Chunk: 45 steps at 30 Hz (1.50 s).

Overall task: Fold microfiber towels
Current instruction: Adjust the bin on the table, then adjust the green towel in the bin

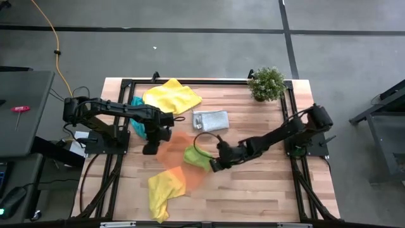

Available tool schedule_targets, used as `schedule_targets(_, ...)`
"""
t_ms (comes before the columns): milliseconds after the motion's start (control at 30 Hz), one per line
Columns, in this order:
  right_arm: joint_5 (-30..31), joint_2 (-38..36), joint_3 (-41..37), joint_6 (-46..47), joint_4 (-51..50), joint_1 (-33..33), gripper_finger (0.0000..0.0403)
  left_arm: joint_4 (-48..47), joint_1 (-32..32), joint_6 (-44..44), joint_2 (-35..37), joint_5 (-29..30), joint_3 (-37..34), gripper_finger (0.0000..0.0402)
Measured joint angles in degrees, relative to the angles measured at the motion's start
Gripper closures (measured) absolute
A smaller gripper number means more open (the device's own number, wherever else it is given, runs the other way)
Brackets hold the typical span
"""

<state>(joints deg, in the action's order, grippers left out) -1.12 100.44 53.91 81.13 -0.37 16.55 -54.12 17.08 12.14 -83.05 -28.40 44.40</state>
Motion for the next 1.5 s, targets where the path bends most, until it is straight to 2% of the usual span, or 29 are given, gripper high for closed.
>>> schedule_targets(200,3.61,-5.88,0.0,-2.51,-12.77,-3.3,0.0403,5.63,0.0,-5.0,0.0,-0.04,0.0,0.0401)
schedule_targets(633,3.32,-12.6,-0.11,-17.0,-26.82,-10.72,0.0403,20.54,-2.62,-19.58,-3.64,-4.23,0.02,0.0402)
schedule_targets(767,0.01,-14.54,0.02,-21.6,-29.13,-12.14,0.0403,22.89,-5.74,-23.98,-5.9,-7.07,0.07,0.0401)
schedule_targets(933,-3.86,-15.05,0.02,-23.19,-30.38,-11.2,0.0403,30.42,-10.6,-29.96,-7.04,-7.81,0.07,0.0401)
schedule_targets(1067,-4.12,-15.03,0.02,-22.32,-30.52,-8.29,0.0403,37.32,-13.43,-34.61,-7.21,-7.49,0.14,0.0401)
schedule_targets(1333,-3.5,-15.16,0.02,-18.15,-30.64,-2.97,0.0403,38.66,-14.17,-35.16,-7.21,-6.43,0.11,0.0401)
schedule_targets(1500,-0.81,-16.2,0.02,-18.34,-29.95,-5.64,0.0403,34.64,-10.02,-34.86,-3.58,-5.39,0.02,0.0401)
